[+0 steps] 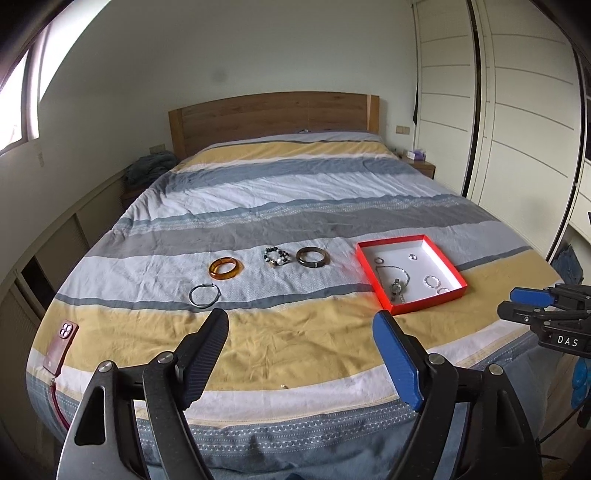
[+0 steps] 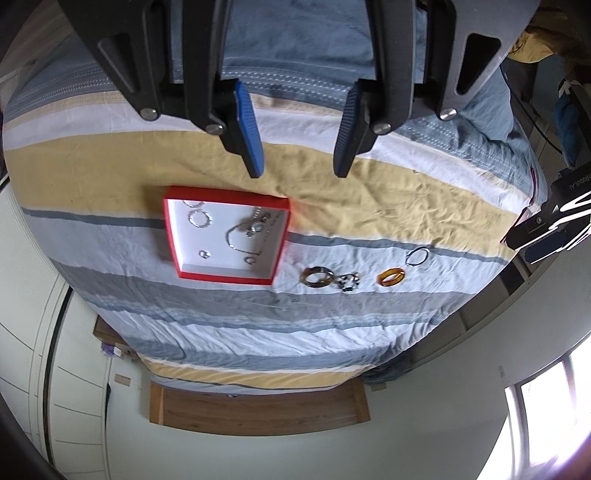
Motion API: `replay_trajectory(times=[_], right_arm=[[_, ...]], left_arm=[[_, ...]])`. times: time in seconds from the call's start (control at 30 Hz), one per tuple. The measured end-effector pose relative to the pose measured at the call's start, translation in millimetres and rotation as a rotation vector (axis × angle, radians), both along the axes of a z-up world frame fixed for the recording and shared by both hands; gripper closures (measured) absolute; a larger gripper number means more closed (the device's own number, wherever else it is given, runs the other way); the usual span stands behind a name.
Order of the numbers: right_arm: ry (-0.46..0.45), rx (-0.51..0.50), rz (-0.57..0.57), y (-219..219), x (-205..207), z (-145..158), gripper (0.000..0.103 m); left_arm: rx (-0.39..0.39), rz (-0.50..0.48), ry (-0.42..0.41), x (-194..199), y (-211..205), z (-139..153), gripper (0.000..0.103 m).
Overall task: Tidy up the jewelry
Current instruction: 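Withdraw both open tools from the box toward the remaining jewelry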
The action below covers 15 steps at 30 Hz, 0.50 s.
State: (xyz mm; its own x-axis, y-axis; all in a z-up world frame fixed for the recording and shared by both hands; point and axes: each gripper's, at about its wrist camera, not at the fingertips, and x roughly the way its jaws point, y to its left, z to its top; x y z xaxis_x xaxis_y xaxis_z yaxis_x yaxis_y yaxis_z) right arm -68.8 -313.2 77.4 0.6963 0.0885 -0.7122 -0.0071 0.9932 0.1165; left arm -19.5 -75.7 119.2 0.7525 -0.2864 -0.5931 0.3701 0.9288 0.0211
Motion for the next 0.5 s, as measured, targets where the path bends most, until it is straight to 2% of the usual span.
replay_trajectory(times=[0.27,0.5], right_arm=[[0.009,-0.023,0.064,22,4,2,0.065],[0.039,-0.015,0.108,28,23,-12,0.065]], left_arm=[[-0.030,0.030,0.009,-2,18,-3,0.023],[-0.011,0.083,0.079,21,27,-27,0.023]])
